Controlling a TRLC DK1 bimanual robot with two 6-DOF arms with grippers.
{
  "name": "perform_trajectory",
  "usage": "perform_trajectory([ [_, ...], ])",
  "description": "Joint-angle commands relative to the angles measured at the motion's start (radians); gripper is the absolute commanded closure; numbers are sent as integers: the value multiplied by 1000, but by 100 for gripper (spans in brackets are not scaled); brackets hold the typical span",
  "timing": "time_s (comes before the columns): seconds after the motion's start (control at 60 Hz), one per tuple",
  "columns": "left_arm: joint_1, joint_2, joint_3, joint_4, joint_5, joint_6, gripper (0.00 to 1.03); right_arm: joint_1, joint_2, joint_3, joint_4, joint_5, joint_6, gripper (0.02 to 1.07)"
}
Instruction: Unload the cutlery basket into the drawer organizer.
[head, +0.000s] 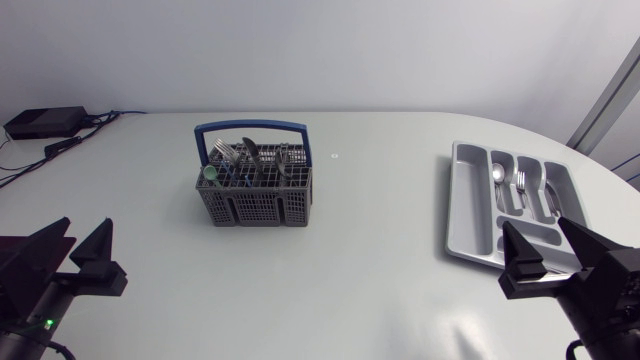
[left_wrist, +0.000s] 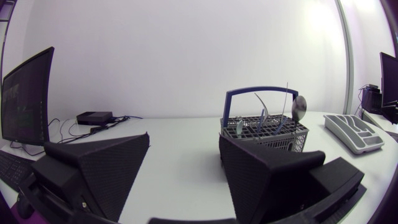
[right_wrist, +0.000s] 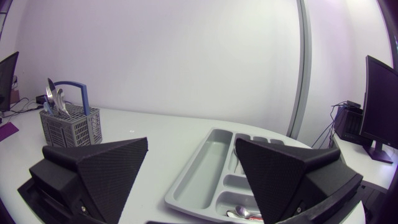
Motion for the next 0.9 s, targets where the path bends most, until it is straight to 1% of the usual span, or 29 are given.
perform_trajectory([
  [0.0, -2, -8, -16, -3, -8, -18, 4, 8, -5, -20, 10, -3, 25, 6],
  [0.483, -2, -8, -7, 1, -8, 0, 4, 8, -8, -18, 20, -1, 25, 6],
  [0.733, -19, 4, 96, -58, -7, 2, 4, 35, -4, 47, -13, 6, 23, 6],
  [0.883, -25, 101, 179, -82, -7, -1, 4, 35, 44, 106, -16, 3, 22, 6],
])
